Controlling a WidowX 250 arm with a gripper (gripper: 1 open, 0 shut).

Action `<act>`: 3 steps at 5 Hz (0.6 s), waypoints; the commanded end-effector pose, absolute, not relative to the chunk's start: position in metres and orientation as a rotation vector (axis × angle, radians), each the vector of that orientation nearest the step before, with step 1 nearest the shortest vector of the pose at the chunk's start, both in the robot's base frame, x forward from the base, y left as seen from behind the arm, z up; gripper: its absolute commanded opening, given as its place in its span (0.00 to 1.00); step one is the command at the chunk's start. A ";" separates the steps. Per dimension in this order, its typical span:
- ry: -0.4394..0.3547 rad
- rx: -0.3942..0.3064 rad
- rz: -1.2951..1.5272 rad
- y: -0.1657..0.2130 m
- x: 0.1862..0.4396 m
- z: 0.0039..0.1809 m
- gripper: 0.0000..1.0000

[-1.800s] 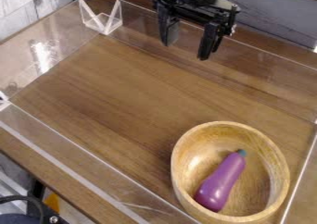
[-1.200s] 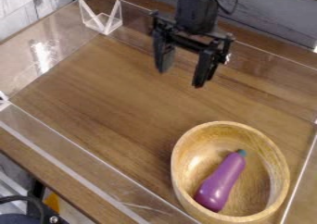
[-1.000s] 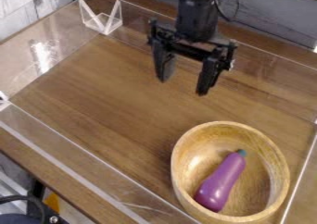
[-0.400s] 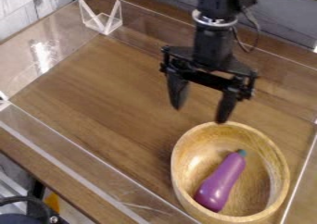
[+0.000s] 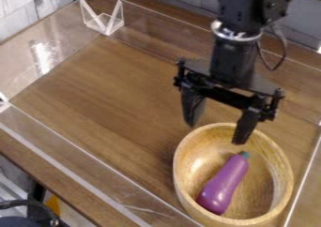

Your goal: Remove the purple eggplant from inside the brown bowl and put it on the table

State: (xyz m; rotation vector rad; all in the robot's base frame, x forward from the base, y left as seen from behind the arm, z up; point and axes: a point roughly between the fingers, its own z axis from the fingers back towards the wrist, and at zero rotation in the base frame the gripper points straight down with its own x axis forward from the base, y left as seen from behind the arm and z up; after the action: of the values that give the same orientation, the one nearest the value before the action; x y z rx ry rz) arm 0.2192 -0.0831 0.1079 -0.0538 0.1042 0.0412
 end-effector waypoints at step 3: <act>0.017 -0.101 -0.029 -0.090 0.191 0.088 1.00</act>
State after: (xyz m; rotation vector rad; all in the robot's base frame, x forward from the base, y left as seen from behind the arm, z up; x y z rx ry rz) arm 0.1876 -0.0877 0.0799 -0.0863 0.0561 -0.0221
